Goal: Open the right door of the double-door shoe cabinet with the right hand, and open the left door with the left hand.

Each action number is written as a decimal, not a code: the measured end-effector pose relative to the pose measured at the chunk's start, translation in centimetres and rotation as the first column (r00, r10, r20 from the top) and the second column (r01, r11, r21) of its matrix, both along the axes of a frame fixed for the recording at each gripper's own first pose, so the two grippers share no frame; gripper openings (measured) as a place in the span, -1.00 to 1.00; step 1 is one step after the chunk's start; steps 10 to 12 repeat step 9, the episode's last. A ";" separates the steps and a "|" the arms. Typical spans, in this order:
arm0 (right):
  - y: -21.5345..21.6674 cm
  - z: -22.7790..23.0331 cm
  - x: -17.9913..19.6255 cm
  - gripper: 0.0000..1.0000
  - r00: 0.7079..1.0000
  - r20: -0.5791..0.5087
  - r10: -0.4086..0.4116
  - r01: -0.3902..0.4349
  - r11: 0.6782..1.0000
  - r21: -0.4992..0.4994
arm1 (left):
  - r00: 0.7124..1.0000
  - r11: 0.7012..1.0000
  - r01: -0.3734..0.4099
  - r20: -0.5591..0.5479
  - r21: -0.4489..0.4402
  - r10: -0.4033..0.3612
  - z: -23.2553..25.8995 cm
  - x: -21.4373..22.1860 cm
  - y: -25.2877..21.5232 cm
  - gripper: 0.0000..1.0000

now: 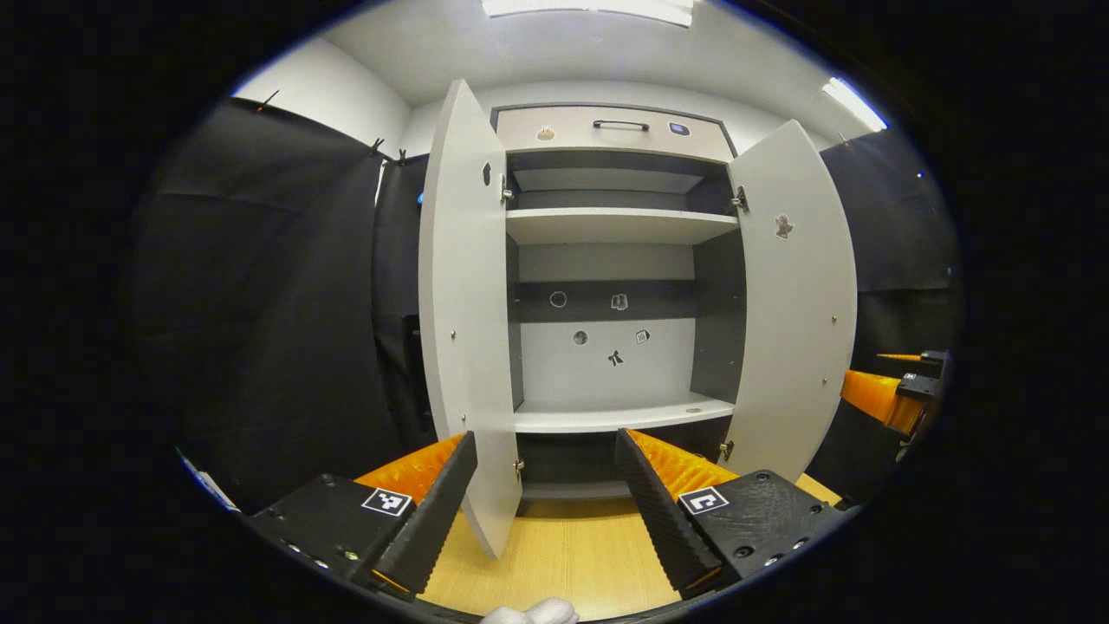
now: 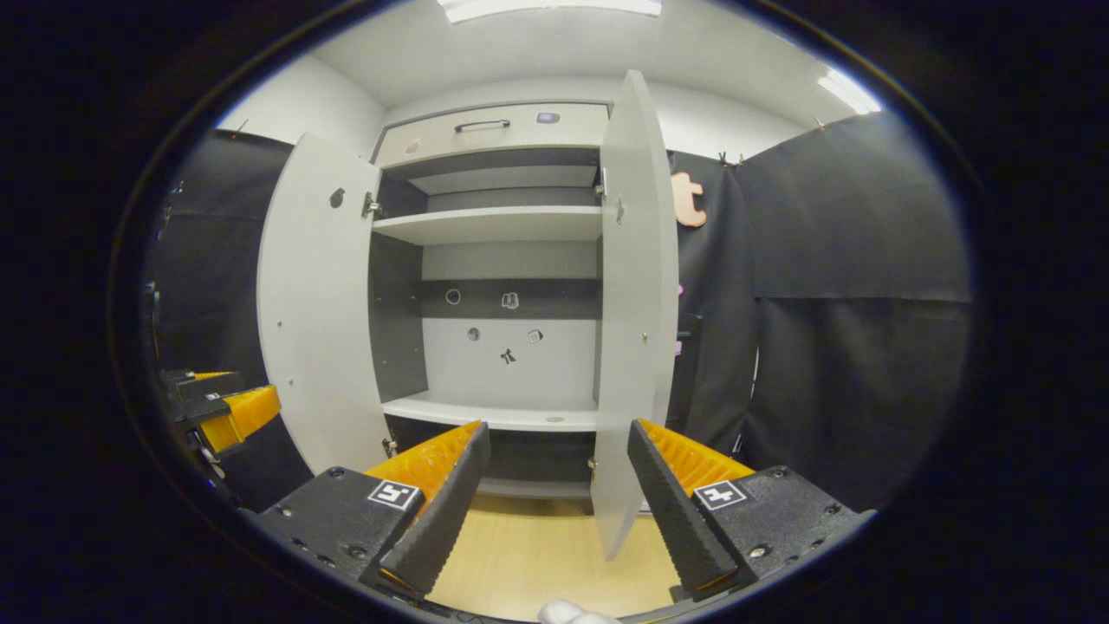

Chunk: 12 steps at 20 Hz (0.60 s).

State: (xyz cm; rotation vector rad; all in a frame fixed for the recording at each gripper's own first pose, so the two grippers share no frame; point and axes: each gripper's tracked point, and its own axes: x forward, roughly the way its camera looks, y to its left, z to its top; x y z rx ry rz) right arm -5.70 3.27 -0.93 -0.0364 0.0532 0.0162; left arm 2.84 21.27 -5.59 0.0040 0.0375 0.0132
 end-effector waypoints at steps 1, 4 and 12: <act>0.0 0.1 -0.1 0.99 1.000 0.001 -0.001 0.001 1.000 0.000 | 1.000 1.000 0.007 0.004 0.003 -0.007 0.1 -0.1 -0.3 0.92; -0.2 0.5 -0.5 1.00 1.000 0.013 -0.007 0.007 1.000 0.005 | 1.000 1.000 0.024 0.010 -0.002 -0.024 0.4 -0.1 -0.9 0.92; -0.6 0.9 -0.9 0.99 0.999 0.029 -0.016 0.016 1.000 0.005 | 0.999 1.000 0.023 0.027 0.008 -0.024 1.1 -0.4 -0.9 0.92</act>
